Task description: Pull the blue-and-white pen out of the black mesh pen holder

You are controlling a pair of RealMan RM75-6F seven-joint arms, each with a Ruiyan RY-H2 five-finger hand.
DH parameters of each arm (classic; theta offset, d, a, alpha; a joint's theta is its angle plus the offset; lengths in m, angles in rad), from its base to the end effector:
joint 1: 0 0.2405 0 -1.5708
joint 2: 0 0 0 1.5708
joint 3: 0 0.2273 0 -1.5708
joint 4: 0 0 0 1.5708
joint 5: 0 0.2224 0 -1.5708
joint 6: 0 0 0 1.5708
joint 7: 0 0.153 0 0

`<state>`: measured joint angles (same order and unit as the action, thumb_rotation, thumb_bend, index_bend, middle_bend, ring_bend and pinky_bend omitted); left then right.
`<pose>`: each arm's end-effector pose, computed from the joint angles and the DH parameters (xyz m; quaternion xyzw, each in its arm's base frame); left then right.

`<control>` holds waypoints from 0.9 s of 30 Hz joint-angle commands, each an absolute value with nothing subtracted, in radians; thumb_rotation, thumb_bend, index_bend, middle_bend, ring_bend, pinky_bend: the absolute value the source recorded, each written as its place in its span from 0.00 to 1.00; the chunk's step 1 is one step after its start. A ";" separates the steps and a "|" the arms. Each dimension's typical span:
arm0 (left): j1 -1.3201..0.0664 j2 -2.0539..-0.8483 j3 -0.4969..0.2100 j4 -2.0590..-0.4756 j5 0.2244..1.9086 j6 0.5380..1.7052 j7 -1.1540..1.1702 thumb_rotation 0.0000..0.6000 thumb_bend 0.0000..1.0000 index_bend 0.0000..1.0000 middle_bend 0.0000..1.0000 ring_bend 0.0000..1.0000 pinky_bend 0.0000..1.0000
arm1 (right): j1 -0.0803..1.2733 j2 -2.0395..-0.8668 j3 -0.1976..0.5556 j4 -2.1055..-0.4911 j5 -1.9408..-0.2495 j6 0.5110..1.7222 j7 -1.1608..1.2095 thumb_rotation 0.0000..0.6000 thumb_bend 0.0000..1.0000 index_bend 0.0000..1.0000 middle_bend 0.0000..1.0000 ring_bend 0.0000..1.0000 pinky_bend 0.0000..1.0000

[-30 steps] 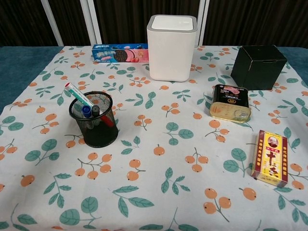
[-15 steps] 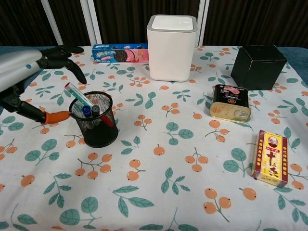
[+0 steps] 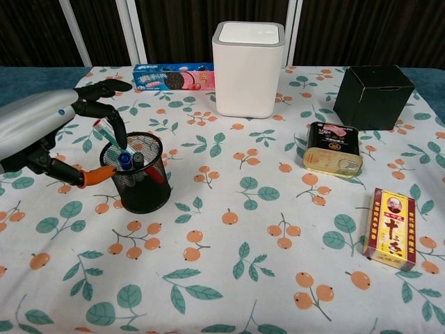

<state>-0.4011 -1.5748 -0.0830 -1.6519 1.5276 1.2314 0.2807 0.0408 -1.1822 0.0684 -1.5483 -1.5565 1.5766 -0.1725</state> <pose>-0.1287 0.2352 -0.0204 -0.6967 -0.3776 -0.4720 0.3864 -0.2896 -0.1797 0.1346 0.6079 -0.3054 0.3651 0.6355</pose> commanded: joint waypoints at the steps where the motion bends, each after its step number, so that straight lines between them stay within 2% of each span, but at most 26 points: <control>1: -0.404 -1.579 -0.083 -1.645 1.517 1.229 0.283 1.00 0.31 0.47 0.00 0.00 0.00 | 0.040 -1.182 0.069 -1.549 -1.555 1.577 -0.174 1.00 0.19 0.13 0.00 0.07 0.20; 11: -0.416 -1.586 -0.081 -1.637 1.511 1.230 0.297 1.00 0.32 0.51 0.00 0.00 0.00 | 0.039 -1.182 0.071 -1.554 -1.549 1.576 -0.177 1.00 0.19 0.13 0.00 0.07 0.20; 27: -0.436 -1.606 -0.079 -1.635 1.486 1.219 0.324 1.00 0.32 0.51 0.01 0.00 0.00 | 0.038 -1.180 0.073 -1.561 -1.540 1.572 -0.186 1.00 0.19 0.13 0.00 0.07 0.20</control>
